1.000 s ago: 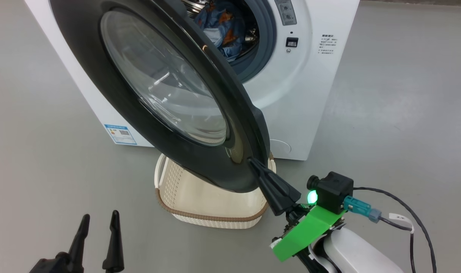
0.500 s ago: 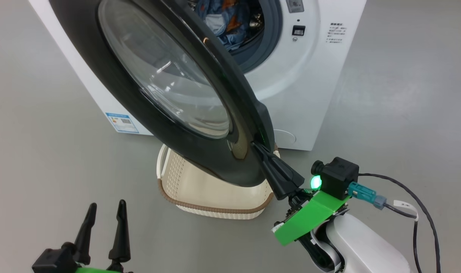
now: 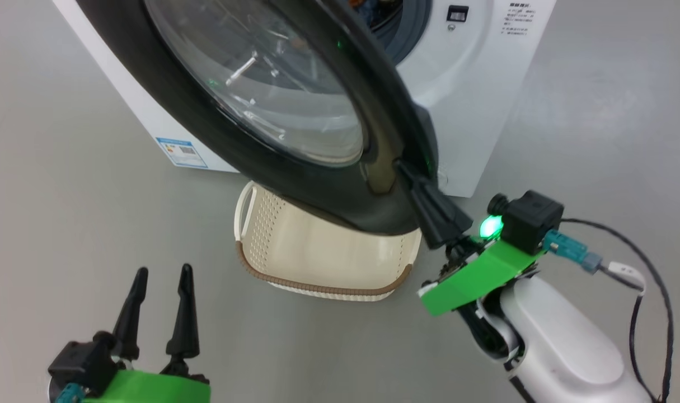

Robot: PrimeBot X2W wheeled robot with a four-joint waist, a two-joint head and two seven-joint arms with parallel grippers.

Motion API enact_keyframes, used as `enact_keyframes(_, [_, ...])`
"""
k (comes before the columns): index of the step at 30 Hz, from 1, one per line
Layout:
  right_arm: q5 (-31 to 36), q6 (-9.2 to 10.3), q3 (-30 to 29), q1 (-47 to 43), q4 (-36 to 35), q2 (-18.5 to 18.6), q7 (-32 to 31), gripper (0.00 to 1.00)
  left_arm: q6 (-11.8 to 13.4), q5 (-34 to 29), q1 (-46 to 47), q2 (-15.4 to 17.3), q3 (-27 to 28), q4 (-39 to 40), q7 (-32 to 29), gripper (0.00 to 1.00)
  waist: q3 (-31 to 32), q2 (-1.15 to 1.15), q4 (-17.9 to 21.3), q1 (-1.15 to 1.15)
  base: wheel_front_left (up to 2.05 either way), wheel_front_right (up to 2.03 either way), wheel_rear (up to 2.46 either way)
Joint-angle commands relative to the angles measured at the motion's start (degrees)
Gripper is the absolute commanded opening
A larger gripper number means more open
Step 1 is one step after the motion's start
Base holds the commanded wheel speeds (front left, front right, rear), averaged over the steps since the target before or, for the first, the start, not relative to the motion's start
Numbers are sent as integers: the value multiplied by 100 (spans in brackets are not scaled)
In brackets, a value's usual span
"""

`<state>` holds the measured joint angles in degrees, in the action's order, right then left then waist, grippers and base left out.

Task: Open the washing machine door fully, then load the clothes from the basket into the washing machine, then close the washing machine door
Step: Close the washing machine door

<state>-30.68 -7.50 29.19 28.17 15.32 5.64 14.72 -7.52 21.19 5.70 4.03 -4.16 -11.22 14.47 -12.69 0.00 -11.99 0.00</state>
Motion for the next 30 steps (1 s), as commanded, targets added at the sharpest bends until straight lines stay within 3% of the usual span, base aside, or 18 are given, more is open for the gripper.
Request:
enact_keyframes(1, [71, 1, -35, 180, -135, -37, 28, 0, 3, 12, 212, 37, 137, 196, 52, 100, -90, 0, -31, 0, 0, 0, 0])
enact_keyframes(30, [158, 1, -1198, 1762, 501, 683, 28, 0, 3, 131, 735, -110, -293, 515, 52, 100, -1000, 0, -779, 0, 0, 0, 0])
